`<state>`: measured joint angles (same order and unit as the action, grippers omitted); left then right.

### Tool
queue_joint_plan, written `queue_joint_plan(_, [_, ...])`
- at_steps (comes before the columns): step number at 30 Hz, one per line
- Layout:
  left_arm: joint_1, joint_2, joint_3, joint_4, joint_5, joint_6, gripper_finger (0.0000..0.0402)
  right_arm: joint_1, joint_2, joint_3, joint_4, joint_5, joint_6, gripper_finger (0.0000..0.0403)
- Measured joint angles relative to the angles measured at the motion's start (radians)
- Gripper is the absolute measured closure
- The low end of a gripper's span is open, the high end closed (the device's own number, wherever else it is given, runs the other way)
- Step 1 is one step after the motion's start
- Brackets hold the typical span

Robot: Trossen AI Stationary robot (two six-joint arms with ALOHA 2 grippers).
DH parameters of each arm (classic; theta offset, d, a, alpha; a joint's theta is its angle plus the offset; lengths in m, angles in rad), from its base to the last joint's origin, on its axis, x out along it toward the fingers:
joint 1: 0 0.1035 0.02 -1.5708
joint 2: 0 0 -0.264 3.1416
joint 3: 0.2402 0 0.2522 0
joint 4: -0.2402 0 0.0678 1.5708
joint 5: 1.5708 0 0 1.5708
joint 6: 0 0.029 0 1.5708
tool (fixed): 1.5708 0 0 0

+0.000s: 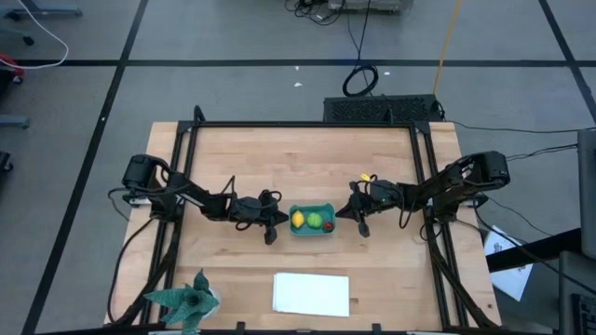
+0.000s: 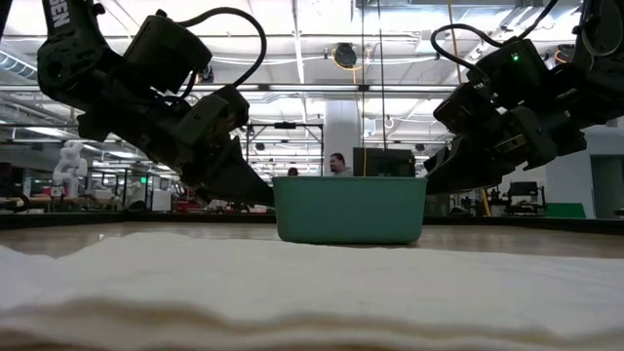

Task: Pick and placing Produce into tupperware
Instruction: Adjust the green bin

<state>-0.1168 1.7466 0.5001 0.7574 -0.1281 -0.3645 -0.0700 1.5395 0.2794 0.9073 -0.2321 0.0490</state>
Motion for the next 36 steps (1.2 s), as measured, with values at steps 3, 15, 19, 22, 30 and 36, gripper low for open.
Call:
queue_joint_plan(3, [-0.009, 0.000, 0.001, -0.005, -0.004, 0.006, 0.0396, 0.000, 0.000, 0.000, 0.000, 0.000, 0.000, 0.0403])
queue_joint_plan(15, [-0.021, 0.001, 0.001, -0.048, -0.030, 0.023, 0.0396, 0.000, 0.000, 0.001, -0.018, 0.000, 0.000, 0.0403])
queue_joint_plan(19, [-0.021, -0.015, 0.001, -0.077, -0.039, 0.023, 0.0396, 0.000, 0.000, 0.001, -0.018, 0.001, -0.002, 0.0403])
queue_joint_plan(22, [-0.021, -0.031, 0.001, -0.108, -0.070, 0.027, 0.0396, 0.000, 0.000, 0.001, -0.016, 0.001, -0.007, 0.0403])
queue_joint_plan(30, [-0.023, -0.035, 0.001, -0.100, -0.048, 0.030, 0.0396, 0.000, 0.000, 0.001, -0.017, 0.001, -0.001, 0.0403])
queue_joint_plan(36, [-0.022, -0.035, 0.000, -0.055, -0.036, 0.050, 0.0396, 0.003, 0.000, 0.001, 0.001, 0.000, 0.017, 0.0403])
